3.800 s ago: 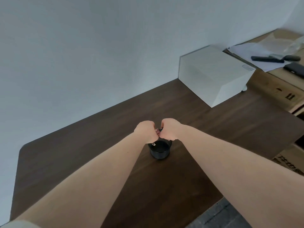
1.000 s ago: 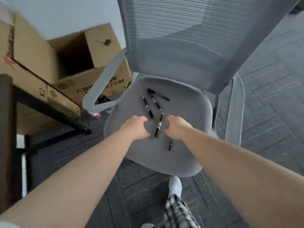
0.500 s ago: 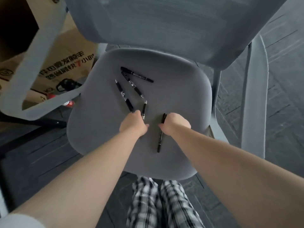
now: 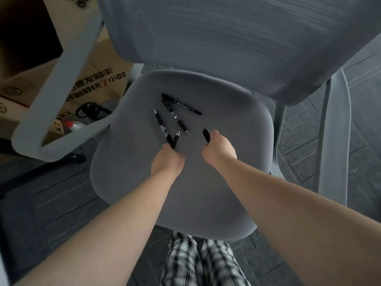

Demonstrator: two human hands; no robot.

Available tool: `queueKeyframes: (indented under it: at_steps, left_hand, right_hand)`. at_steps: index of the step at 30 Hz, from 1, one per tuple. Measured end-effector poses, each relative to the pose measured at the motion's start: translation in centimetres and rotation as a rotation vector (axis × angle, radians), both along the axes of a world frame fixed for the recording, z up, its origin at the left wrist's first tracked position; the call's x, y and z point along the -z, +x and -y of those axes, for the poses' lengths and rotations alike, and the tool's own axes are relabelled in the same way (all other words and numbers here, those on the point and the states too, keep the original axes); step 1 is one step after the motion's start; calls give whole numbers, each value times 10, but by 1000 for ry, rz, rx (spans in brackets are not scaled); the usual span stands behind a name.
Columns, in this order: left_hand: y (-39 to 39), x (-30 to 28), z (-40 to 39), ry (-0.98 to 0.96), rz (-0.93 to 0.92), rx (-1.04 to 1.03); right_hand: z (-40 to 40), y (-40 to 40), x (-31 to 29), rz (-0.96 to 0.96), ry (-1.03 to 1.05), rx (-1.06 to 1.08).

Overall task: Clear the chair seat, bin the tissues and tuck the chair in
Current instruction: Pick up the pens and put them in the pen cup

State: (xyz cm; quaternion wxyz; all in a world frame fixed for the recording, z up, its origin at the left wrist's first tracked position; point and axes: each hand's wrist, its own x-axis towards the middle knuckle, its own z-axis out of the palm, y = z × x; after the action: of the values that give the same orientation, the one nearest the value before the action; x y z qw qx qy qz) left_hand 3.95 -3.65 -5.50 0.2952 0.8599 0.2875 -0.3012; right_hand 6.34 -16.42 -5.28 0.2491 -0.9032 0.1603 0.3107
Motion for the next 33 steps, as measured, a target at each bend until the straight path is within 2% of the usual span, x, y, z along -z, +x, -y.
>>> queueKeyframes:
  at_steps: [4, 9, 21, 28, 33]
  left_hand:
    - [21, -4, -19, -8, 88, -131]
    - [46, 9, -32, 48, 171, -148]
    - [75, 37, -53, 115, 142, -137]
    - [80, 38, -75, -45, 218, -264]
    - [79, 54, -88, -192, 282, -356]
  right_hand:
    - [-18, 25, -10, 41, 51, -82]
    - [-42, 55, -3, 109, 46, -158]
    - [-79, 84, 29, 163, -89, -210]
    - [-82, 109, 18, 281, -121, -212]
    - [-95, 115, 25, 234, -156, -267]
